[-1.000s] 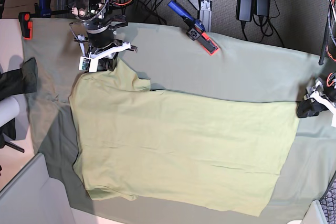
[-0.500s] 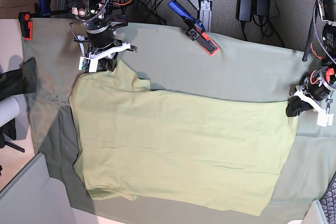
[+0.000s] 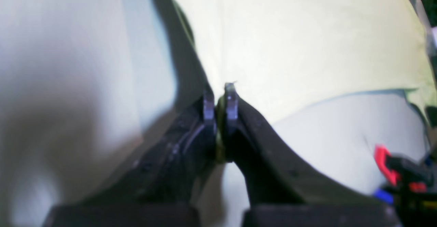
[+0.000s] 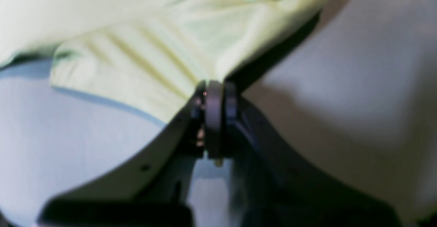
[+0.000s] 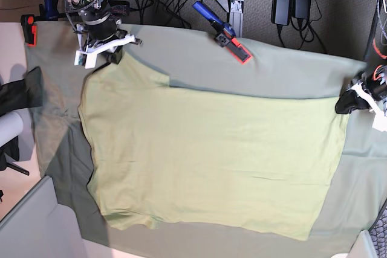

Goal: Fold the T-shirt properly
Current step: 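Pull the shirt ends apart with both grippers to stretch it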

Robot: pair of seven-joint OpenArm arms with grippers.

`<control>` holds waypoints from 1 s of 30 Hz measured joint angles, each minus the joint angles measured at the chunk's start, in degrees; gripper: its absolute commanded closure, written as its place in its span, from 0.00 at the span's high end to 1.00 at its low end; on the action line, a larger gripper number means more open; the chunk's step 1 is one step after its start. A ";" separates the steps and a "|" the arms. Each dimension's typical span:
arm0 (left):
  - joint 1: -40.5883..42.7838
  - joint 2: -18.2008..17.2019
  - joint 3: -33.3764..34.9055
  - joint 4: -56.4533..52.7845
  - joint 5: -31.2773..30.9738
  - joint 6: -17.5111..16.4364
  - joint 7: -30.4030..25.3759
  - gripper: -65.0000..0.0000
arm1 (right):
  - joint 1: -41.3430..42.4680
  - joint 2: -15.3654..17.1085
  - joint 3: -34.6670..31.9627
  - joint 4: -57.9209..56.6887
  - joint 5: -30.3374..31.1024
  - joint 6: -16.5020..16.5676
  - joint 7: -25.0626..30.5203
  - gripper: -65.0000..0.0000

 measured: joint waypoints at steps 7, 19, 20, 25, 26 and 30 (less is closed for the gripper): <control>6.78 0.15 0.04 8.63 -3.58 0.02 1.92 0.00 | -5.55 -0.02 3.69 6.54 3.80 0.61 -1.40 0.00; 2.23 0.00 0.00 14.21 3.89 0.00 -3.61 0.00 | 7.39 0.04 5.46 6.08 2.93 0.63 -1.05 0.00; 1.55 0.02 0.00 13.73 5.38 -0.02 -4.92 0.00 | 9.29 0.04 5.46 4.83 3.06 0.76 -0.63 0.00; -2.60 0.20 0.00 5.79 8.15 -0.24 -7.63 0.00 | 19.08 0.24 5.46 -4.72 2.60 5.11 -0.39 0.00; -3.50 0.31 0.00 3.89 8.28 -0.26 -7.63 0.00 | 20.87 0.37 5.25 -6.67 2.78 5.49 -0.44 0.00; -6.95 0.44 0.00 -0.61 8.35 -0.24 -9.51 0.00 | 27.26 0.68 3.15 -12.79 2.56 6.38 -0.37 0.00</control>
